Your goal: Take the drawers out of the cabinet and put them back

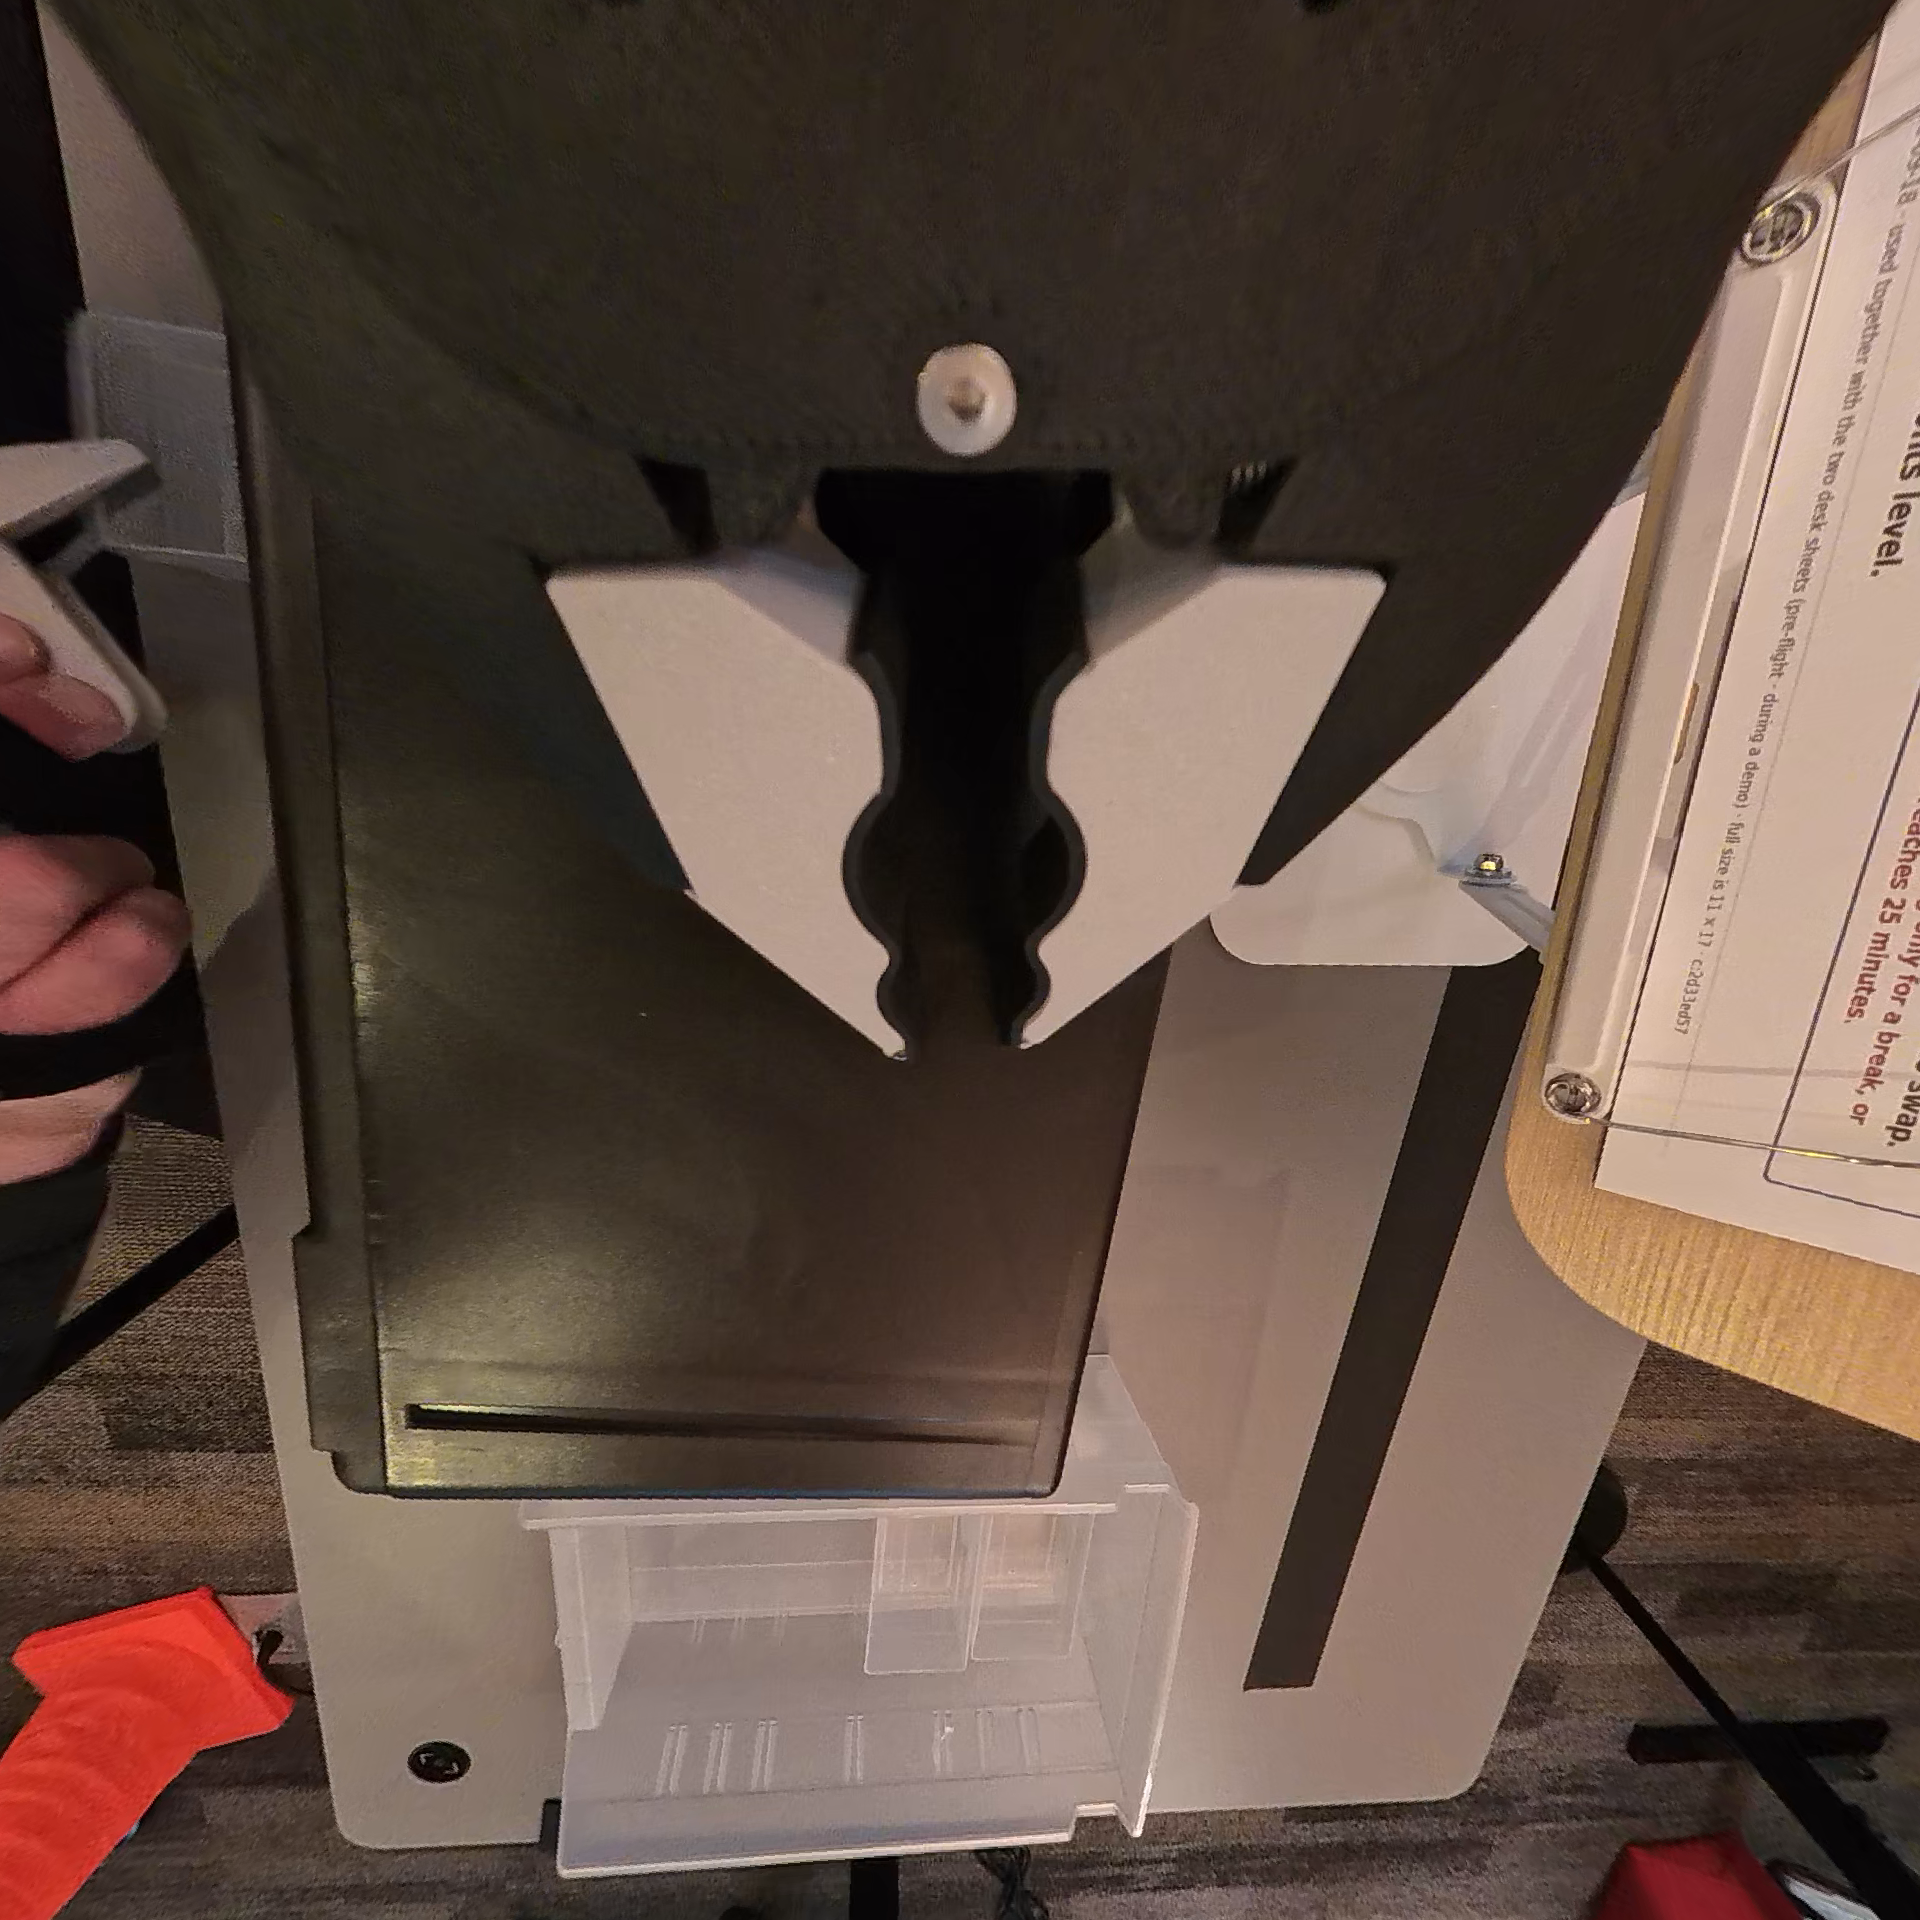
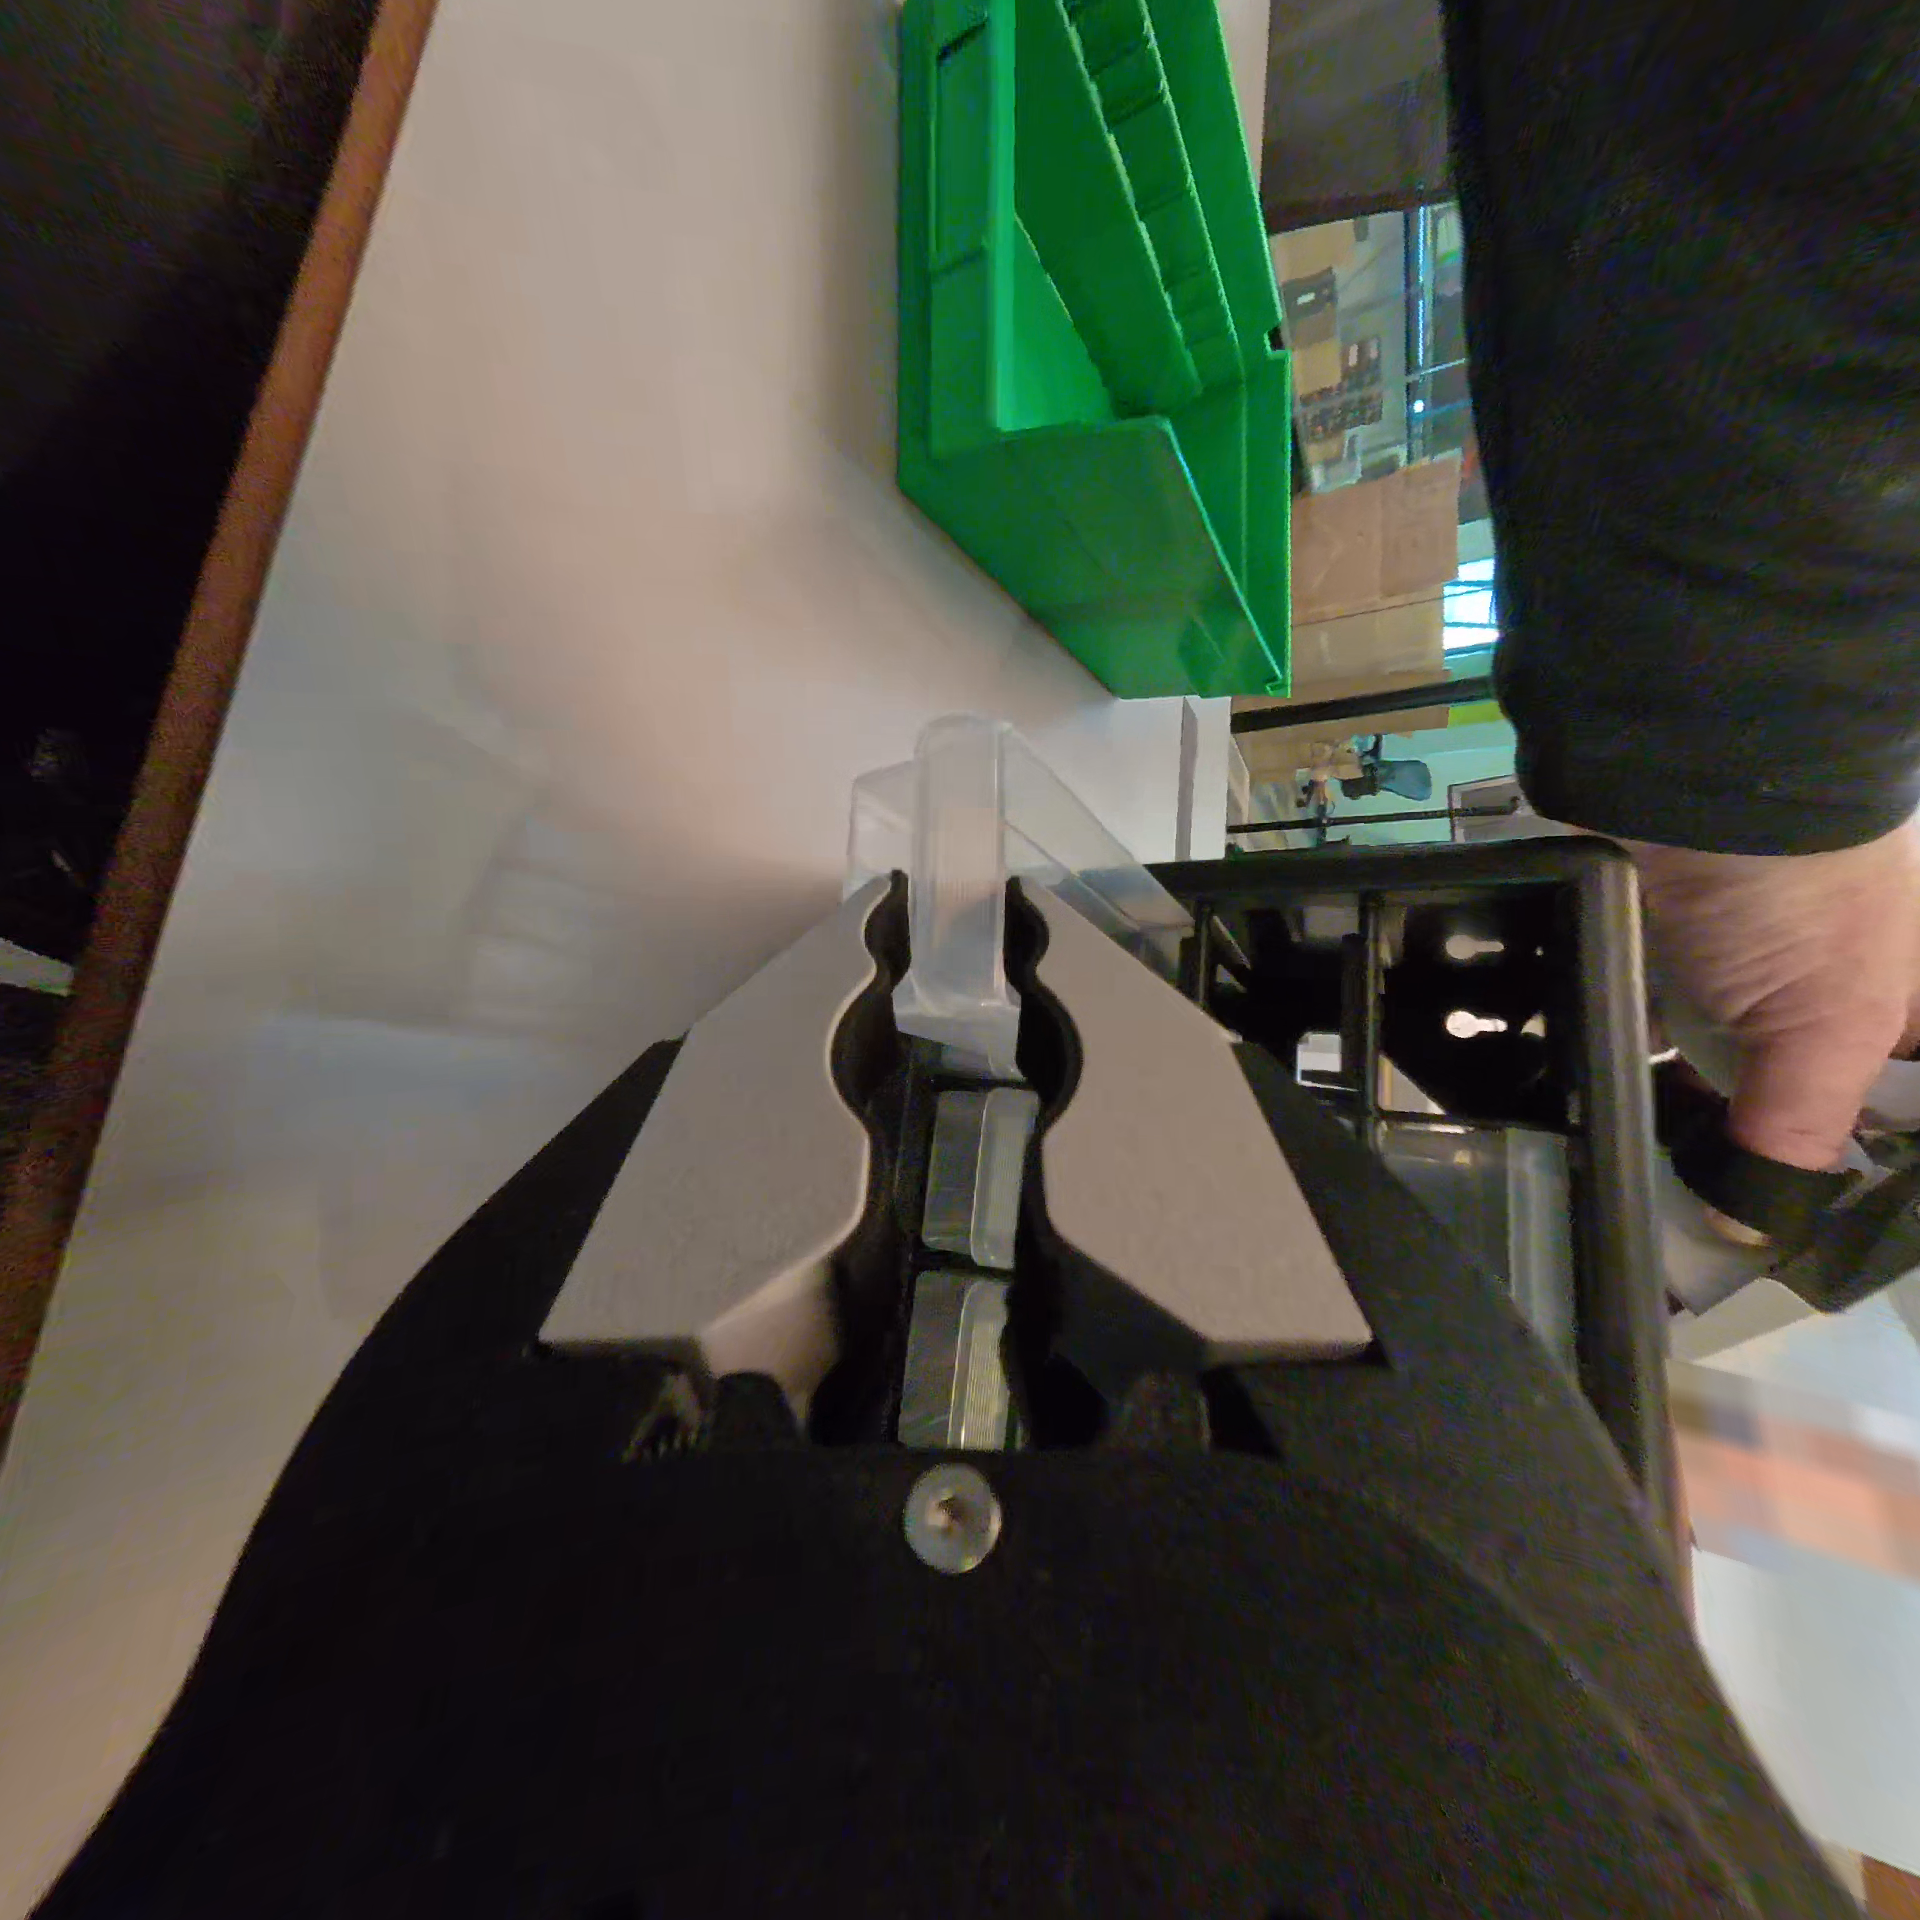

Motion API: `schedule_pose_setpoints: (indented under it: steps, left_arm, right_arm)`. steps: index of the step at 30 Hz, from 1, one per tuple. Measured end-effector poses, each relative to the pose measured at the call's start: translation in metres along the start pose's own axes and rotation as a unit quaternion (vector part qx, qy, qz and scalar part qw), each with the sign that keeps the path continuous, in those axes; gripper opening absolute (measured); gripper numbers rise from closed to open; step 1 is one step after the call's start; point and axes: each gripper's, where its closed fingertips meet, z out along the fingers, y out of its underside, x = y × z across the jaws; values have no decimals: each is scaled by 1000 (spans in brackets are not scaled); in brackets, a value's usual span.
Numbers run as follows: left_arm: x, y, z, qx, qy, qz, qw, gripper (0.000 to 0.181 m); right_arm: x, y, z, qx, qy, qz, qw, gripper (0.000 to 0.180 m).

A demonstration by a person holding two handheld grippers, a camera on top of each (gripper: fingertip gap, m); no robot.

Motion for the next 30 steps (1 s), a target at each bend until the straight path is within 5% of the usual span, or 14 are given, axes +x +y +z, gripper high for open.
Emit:
schedule_pose_setpoints:
  steps: [19,30]
  left_arm:
    - [-3,0,0,0,-8,-4,1000,15]
    - [-2,0,0,2,-9,-2,1000,16]
  right_arm:
    - [-8,-5,-54,11,-48,10,999,16]
    - [-54,69,-76,-154,-150,194,957,18]
